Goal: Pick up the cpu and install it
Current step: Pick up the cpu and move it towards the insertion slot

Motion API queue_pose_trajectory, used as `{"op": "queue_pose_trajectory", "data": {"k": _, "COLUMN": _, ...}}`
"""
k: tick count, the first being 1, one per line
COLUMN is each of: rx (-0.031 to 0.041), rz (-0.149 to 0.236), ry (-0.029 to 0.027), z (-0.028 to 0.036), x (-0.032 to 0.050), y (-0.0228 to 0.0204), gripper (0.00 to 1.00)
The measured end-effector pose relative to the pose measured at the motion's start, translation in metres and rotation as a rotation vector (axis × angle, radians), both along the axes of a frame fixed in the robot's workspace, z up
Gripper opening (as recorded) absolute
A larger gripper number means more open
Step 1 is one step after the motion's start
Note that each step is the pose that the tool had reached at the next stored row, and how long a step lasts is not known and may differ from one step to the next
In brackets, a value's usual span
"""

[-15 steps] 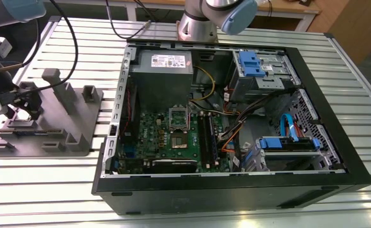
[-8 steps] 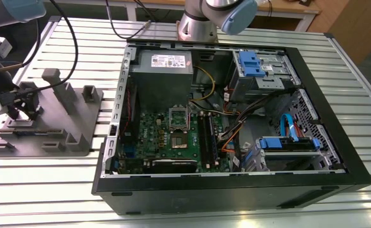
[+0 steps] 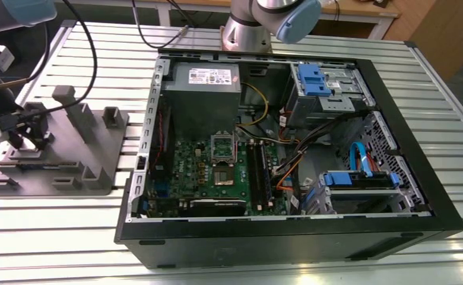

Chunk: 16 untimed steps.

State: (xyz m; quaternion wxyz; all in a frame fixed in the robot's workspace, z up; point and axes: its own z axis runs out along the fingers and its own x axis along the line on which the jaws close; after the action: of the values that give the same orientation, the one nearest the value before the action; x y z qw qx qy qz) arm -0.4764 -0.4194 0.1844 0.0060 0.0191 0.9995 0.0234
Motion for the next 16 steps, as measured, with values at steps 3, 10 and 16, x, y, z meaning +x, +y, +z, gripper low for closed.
{"op": "queue_pose_trajectory", "data": {"k": 3, "rx": 0.0002, "rz": 0.000, "ry": -0.0004, "z": 0.0005, "x": 0.0000, "y": 0.0000, "gripper": 0.47}}
{"op": "queue_pose_trajectory", "data": {"k": 10, "rx": 0.0000, "rz": 0.000, "ry": 0.0000, "z": 0.0016, "x": 0.0000, "y": 0.0000, "gripper": 0.47}}
{"op": "queue_pose_trajectory", "data": {"k": 16, "rx": 0.0000, "rz": 0.000, "ry": -0.0001, "z": 0.0024, "x": 0.0000, "y": 0.0000, "gripper": 0.47}}
